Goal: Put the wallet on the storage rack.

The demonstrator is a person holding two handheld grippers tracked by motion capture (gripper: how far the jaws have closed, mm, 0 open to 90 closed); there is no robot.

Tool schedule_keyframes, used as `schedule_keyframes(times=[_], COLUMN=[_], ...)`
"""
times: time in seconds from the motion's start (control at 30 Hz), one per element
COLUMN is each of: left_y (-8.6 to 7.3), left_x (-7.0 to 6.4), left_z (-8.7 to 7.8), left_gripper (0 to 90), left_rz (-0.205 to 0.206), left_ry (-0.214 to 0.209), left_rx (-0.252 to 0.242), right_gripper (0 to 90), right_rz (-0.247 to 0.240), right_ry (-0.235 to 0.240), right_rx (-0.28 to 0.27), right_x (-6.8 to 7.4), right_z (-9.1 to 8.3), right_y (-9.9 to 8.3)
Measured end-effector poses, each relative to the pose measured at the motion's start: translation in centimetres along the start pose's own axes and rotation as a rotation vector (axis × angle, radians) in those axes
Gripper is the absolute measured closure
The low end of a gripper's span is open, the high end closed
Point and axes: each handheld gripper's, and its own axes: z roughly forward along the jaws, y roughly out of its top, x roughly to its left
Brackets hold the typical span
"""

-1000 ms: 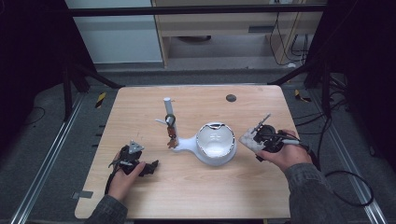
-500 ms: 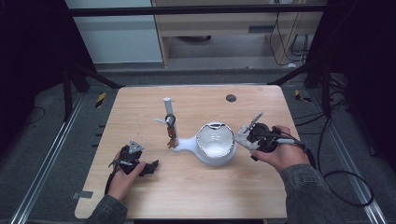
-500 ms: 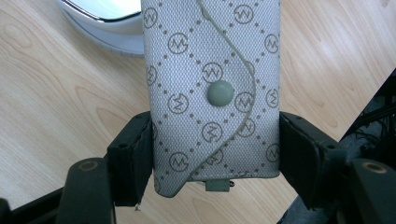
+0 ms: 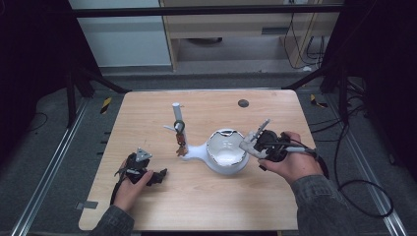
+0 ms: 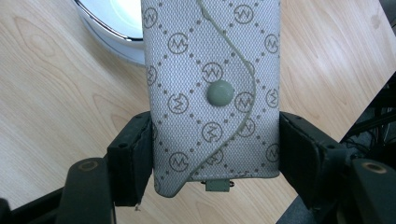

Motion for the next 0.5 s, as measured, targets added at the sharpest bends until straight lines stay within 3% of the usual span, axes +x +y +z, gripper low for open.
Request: schedule_keyframes(times=[0.5], left_y=[0.0], left_x=[-0.1], left_z=[0.0], left_gripper=[0.0], left_rz=[0.0], left_ry=[0.0], left_rx=[0.001], right_gripper=[31.5], right_rz=[-0.054], right_ry=[0.007], right_rx=[0.001], right_x=[1.3], right_z=[-0.6], right_y=[2.1])
